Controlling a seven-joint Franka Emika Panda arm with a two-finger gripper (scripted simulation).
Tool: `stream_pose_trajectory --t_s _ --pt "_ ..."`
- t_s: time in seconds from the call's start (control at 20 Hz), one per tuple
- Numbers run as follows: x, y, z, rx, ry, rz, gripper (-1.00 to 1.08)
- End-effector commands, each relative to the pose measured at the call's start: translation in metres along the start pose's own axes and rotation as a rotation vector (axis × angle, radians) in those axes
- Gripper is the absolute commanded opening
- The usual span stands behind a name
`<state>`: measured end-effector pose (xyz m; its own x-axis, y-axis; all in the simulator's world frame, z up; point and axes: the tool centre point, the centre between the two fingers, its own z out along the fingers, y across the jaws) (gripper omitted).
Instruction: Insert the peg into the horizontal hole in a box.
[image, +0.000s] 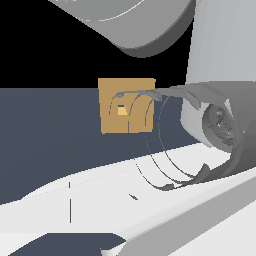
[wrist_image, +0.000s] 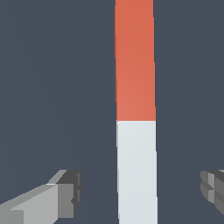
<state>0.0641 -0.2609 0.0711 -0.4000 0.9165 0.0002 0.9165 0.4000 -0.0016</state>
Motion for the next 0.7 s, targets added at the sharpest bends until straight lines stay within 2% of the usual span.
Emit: stream_pose_trajectory --t_s 0.0,0.65 --pt "-0.0057 0.0016 0.0018 -0.001 0.000 -0.010 1.00" --pt "-0.0114 0.0029 0.0099 -0.001 0.000 -0.018 1.00"
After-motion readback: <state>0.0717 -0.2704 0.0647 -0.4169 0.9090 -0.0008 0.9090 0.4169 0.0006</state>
